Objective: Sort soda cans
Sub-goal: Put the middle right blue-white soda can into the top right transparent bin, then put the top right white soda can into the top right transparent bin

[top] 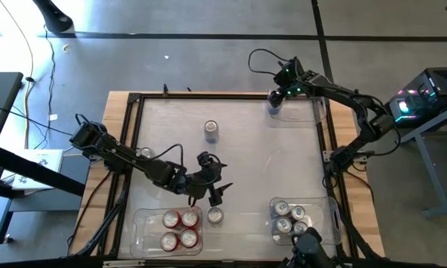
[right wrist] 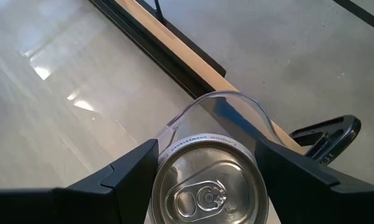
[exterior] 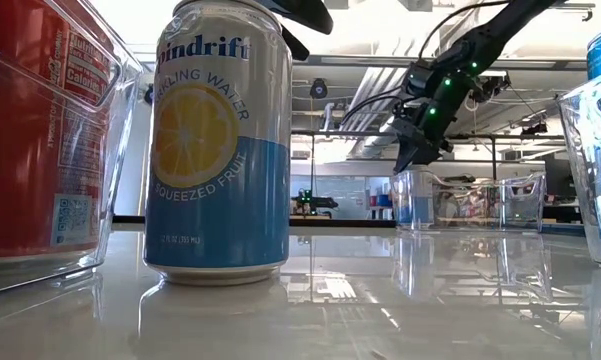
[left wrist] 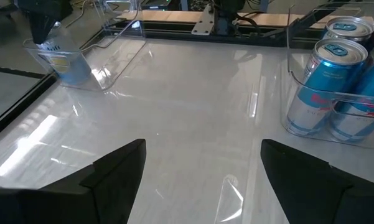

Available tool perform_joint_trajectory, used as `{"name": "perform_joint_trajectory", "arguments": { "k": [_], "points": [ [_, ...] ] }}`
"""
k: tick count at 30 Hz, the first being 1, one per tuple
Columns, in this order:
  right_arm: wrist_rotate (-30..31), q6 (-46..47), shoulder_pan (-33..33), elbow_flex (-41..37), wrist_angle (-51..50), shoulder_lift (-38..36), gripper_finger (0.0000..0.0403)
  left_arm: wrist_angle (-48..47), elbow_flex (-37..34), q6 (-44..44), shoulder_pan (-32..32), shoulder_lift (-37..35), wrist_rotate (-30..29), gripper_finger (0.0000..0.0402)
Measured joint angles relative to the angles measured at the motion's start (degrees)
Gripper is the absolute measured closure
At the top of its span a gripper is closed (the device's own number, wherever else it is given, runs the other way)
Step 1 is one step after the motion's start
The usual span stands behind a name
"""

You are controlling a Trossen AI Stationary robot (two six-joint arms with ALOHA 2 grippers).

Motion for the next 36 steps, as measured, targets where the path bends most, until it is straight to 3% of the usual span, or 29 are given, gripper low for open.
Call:
{"name": "perform_joint_trajectory", "arguments": {
  "k": [20, 30, 32, 36],
  "points": [
    [-0.8, 0.2, 0.1, 1.4, -0.2, 0.1, 0.0143, 0.0, 0.0, -0.1, 0.0, 0.0, 0.0, 0.0088],
    [2.8, -0.2, 0.0, 1.5, 0.4, -5.7, 0.0143, 0.4, 0.0, -0.1, 0.0, 0.0, -0.2, 0.0088],
    [2.9, -0.9, 0.1, 1.5, 0.4, -7.4, 0.0143, 0.3, 0.0, -0.1, 0.0, 0.0, -2.2, 0.0088],
    [1.9, -1.2, 2.0, 1.5, 0.1, -11.5, 0.0143, -2.2, 0.0, 0.0, -0.9, -0.7, -12.1, 0.0088]
  ]
}}
